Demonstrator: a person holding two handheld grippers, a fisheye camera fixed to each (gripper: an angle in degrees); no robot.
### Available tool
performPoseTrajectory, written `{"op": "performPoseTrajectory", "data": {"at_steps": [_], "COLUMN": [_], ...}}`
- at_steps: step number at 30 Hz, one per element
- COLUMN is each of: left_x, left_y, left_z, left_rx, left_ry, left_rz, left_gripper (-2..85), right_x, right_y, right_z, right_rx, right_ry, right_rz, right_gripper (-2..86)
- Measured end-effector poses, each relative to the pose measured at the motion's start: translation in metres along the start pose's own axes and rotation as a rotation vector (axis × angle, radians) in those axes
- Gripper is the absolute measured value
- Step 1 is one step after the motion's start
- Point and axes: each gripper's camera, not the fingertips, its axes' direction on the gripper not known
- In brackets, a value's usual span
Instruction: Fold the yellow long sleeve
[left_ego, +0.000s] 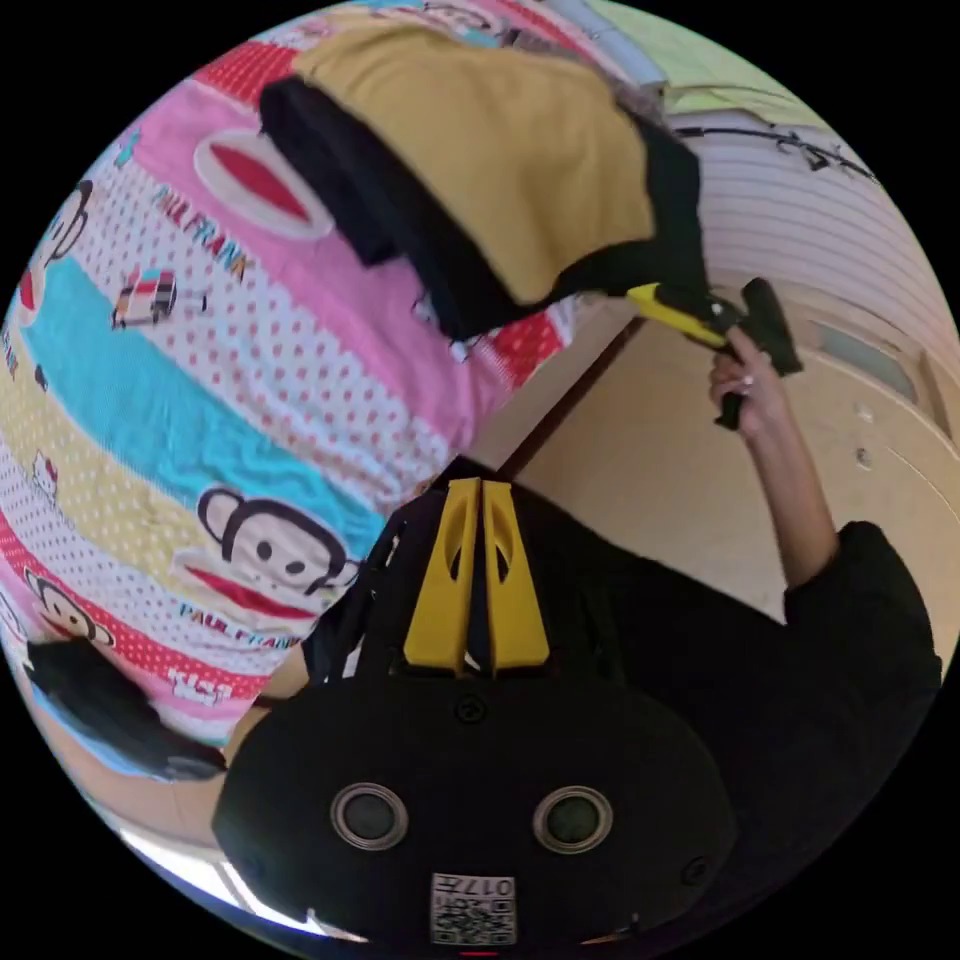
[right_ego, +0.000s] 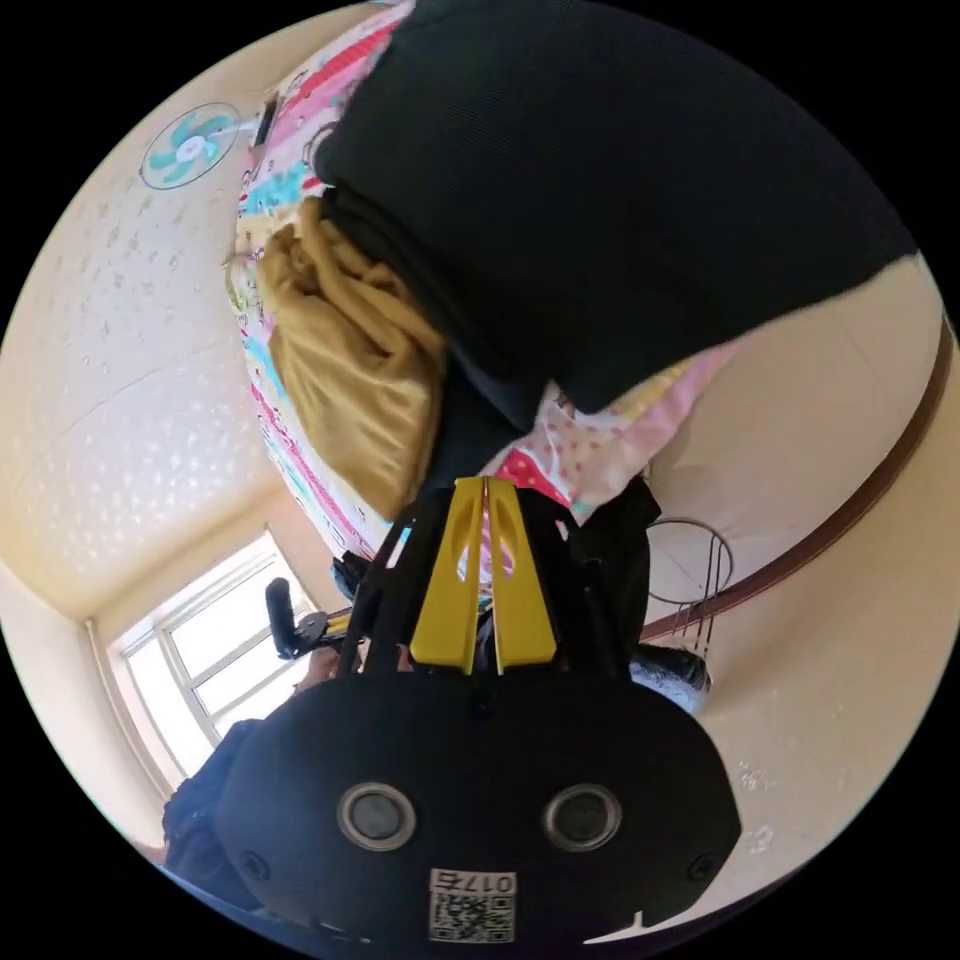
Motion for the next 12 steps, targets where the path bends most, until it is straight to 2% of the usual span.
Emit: {"op": "performPoseTrajectory", "data": {"at_steps": [3, 6, 9, 10, 12], "left_x": [-0.082, -0.151, -0.188, -0.194, -0.196], "left_y": [0.063, 0.161, 0.247, 0.271, 0.29], "left_z": [0.052, 0.072, 0.071, 0.067, 0.056], "left_rx": [-0.162, -0.242, -0.289, -0.284, -0.235], "left_ry": [0.013, 0.057, 0.103, 0.127, 0.161], "left_rz": [-0.264, -0.582, -0.845, -0.91, -0.949], "left_gripper": [-0.4, -0.5, -0.6, -0.6, -0.6], "right_x": [0.04, 0.056, 0.044, 0.028, -0.01], "right_y": [0.035, 0.066, 0.094, 0.11, 0.139], "right_z": [0.025, 0.067, 0.117, 0.136, 0.153], "right_rx": [-0.072, -0.241, -0.425, -0.478, -0.481], "right_ry": [0.093, 0.256, 0.524, 0.646, 0.81], "right_rz": [-0.001, -0.09, -0.278, -0.41, -0.641], "right_gripper": [1.0, 0.5, 0.4, 0.4, 0.4]}}
